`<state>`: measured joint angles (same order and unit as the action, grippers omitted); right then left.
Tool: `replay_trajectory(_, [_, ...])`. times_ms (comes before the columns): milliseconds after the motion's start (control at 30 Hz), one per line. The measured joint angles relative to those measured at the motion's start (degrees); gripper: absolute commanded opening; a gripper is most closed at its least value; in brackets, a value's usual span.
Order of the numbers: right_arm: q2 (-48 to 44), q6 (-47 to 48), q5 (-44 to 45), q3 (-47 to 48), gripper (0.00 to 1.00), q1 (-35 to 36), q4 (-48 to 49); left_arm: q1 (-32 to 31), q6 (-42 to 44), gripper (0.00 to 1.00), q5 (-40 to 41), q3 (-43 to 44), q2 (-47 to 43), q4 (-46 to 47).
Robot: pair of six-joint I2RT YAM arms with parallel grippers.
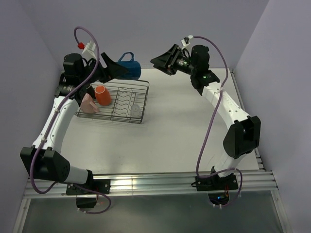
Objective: Load the cups into the dish rack
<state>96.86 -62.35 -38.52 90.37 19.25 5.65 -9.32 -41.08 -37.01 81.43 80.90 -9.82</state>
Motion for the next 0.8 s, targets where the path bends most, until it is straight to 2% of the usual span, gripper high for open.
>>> replay_trajectory(200, [-4.11, 7.69, 7.61, -0.42, 0.54, 0.00, -7.54, 3.28, 4.28, 0.00, 6.99, 3.13, -0.17, -12.15])
replay_trajectory(433, [-8.33, 15.58, 14.88, -3.17, 0.53, 0.00, -14.36, 3.78, 13.88, 0.00, 13.27, 11.58, 1.11, -26.16])
replay_trajectory(633, [-9.79, 20.22, 18.12, -4.98, 0.53, 0.00, -17.73, 4.39, 19.82, 0.00, 21.75, 14.60, 3.28, -32.54])
replay_trajectory(800, [-12.94, 22.64, 20.31, -9.16, 0.53, 0.00, -18.47, 4.63, 23.06, 0.00, 25.35, 15.08, 6.08, -35.67])
